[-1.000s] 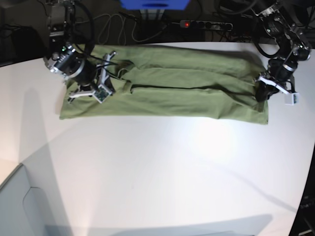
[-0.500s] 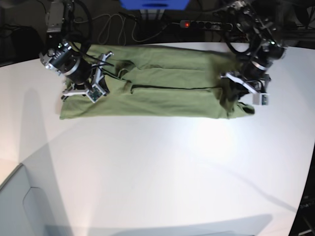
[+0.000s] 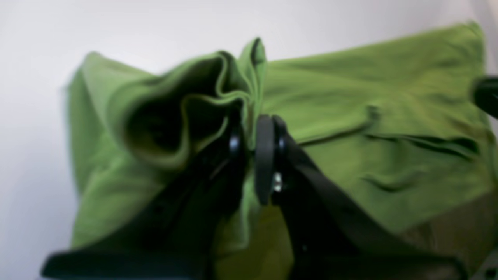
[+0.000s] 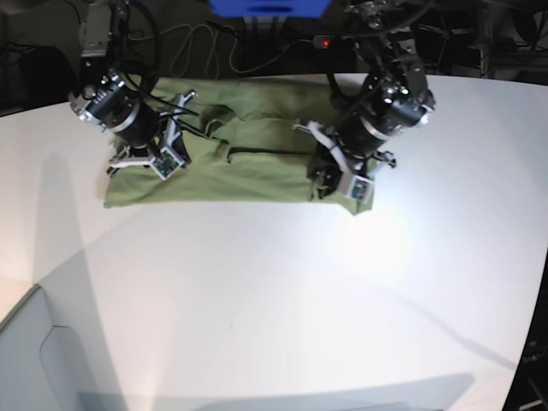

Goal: Fold the T-shirt properly
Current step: 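Lift the strip end with the left gripper and fold it toward the right gripper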

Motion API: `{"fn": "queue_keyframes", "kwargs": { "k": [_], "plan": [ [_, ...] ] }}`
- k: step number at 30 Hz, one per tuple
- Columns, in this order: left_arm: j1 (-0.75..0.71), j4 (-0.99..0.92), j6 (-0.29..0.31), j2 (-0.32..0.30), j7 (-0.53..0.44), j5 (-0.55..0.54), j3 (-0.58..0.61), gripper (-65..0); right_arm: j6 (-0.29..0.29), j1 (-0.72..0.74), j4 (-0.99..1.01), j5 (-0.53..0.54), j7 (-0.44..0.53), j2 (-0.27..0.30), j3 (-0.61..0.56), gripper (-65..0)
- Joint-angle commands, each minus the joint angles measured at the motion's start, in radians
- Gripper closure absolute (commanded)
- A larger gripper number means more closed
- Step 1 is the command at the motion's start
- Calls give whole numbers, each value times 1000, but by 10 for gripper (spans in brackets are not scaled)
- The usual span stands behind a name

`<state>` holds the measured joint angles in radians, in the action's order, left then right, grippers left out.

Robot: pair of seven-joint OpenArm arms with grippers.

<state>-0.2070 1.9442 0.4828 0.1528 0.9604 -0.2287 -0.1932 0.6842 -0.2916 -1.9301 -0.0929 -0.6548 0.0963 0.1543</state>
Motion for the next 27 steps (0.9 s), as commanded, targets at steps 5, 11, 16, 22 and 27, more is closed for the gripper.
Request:
{"fn": "queue_keyframes", "kwargs": {
  "k": [5,11,16,22,27],
  "plan": [
    [5,-27,3,4,-21,28,126,0,14,12,-13,14,22,7,1,-4],
    [24,-99,3,4,-44,25,189,0,14,12,-12,14,22,9,1,-4],
    [24,-162,3,4,-130,19,237,0,14,12,-12,14,22,10,1,-4],
    [33,-164,3,4,-137,18,275,0,14,13,-12,12,22,10,0,-4],
    [56,-164,3,4,-139,18,309,0,14,13,-12,12,22,12,0,-4]
  ]
}}
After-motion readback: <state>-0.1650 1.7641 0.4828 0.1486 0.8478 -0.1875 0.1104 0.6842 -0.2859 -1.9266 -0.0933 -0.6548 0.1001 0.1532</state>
